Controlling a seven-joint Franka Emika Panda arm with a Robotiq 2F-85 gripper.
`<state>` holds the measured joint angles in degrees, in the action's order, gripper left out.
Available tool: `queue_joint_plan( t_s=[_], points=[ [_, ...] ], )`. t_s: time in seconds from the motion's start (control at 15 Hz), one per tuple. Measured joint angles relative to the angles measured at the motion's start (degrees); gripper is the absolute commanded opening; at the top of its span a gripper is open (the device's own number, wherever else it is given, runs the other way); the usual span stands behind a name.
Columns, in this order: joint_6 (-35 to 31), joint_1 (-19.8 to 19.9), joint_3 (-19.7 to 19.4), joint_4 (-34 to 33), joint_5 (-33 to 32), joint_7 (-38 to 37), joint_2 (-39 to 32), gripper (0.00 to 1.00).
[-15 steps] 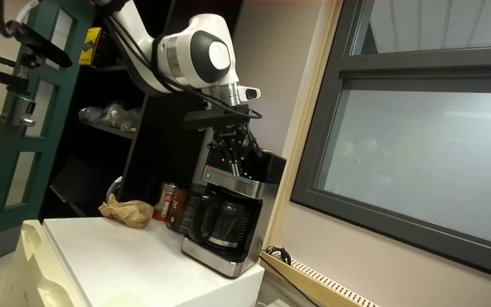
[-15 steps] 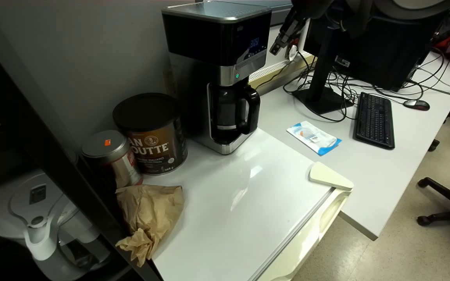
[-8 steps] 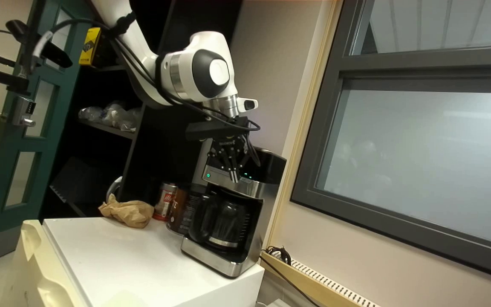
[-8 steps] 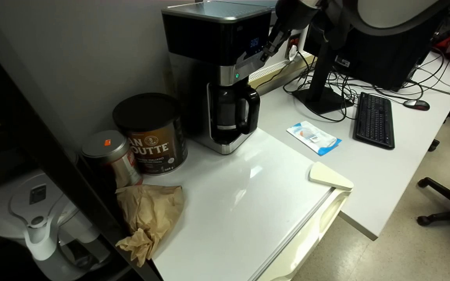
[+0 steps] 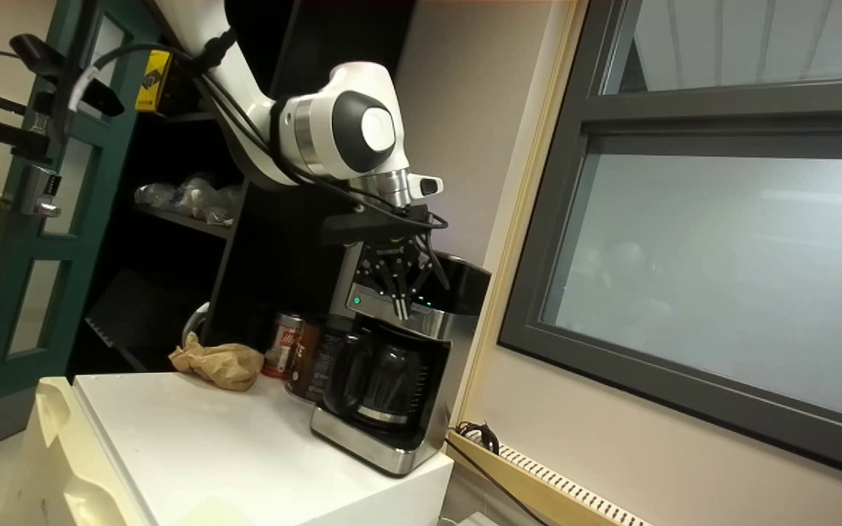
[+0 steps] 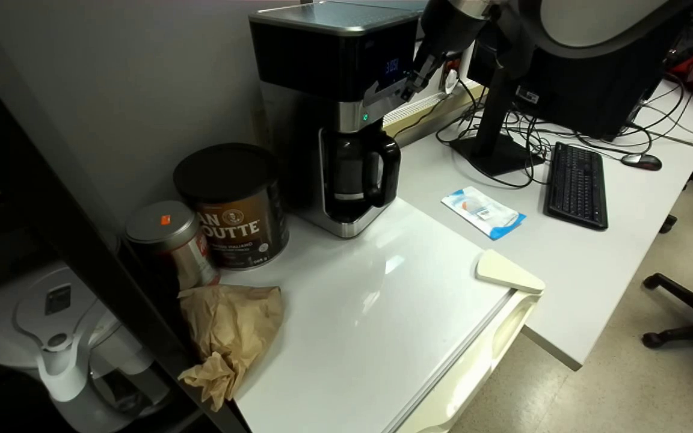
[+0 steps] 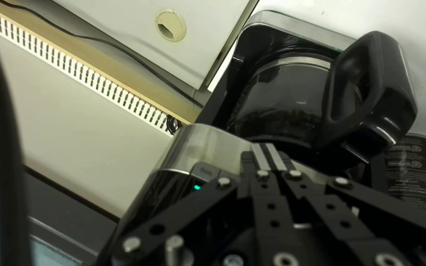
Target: Press the button on the right side of the coffee machine
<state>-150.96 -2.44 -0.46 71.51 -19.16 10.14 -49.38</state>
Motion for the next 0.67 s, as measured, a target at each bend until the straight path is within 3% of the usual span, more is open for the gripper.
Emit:
queue_joint_plan(
  t_s=[0.2,0.67],
  points=[
    [-0.6,-0.2,0.5,3.4,-0.1,1.8,1.8,0.0],
    [-0.8,-1.7,1.5,22.1,-1.4,6.0,14.7,0.0]
  ],
)
